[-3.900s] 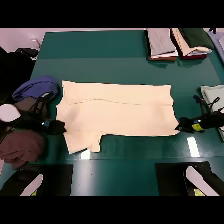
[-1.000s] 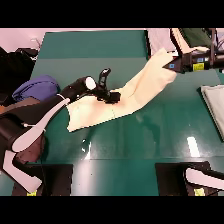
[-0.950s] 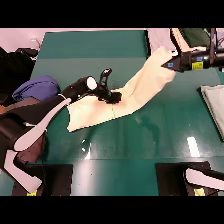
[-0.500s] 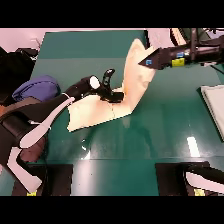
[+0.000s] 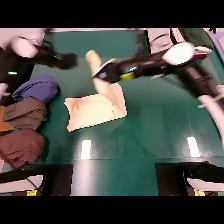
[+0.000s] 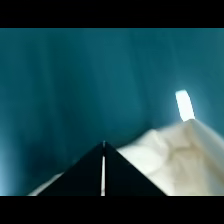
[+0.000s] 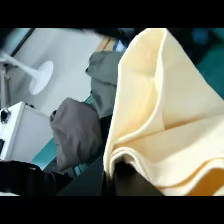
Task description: Fold the shirts.
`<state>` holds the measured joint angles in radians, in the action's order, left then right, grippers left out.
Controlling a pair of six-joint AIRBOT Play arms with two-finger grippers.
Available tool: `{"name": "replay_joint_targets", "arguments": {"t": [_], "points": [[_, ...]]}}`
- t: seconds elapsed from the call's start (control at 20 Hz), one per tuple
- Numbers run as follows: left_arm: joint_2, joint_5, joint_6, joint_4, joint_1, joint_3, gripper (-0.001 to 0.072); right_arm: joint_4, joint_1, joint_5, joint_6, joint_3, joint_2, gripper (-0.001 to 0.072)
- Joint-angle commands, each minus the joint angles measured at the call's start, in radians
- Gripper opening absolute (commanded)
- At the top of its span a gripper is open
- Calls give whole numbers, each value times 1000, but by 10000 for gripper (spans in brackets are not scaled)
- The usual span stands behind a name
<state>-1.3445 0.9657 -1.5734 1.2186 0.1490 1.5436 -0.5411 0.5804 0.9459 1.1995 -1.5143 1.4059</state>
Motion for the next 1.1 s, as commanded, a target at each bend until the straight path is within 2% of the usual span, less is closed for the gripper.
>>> {"name": "replay_joint_targets", "arguments": {"t": [0.0, 0.05, 0.1, 0.3, 0.45, 0.65, 0.7, 0.8, 0.95, 1.05], "points": [[194, 23, 3, 76, -157, 1, 27, 1, 221, -233, -72, -72, 174, 175], [221, 29, 3, 77, -179, 1, 27, -3, 262, -261, -76, -134, 237, 340], [242, 43, 3, 77, -195, 1, 27, -11, 288, -262, -76, -198, 296, 446], [253, 126, 4, 75, -198, 1, 27, -12, 238, -152, -74, -241, 337, 429], [253, 137, 16, 44, -196, 1, 27, -84, 103, -82, -70, -86, 243, 429], [250, 129, 40, 42, -116, 1, 27, -272, -139, -18, 43, 204, 87, 430], [248, 120, 45, 42, -89, 0, 28, -306, -203, 5, 59, 260, 65, 443], [247, 93, 56, 42, -37, -5, 27, -289, -329, 47, 61, 344, 59, 620], [237, 72, 56, 38, 13, -10, 28, -220, -443, 54, 61, 408, 102, 625], [222, 78, 56, 23, 16, -10, 28, -148, -452, 64, 53, 409, 161, 625]]}}
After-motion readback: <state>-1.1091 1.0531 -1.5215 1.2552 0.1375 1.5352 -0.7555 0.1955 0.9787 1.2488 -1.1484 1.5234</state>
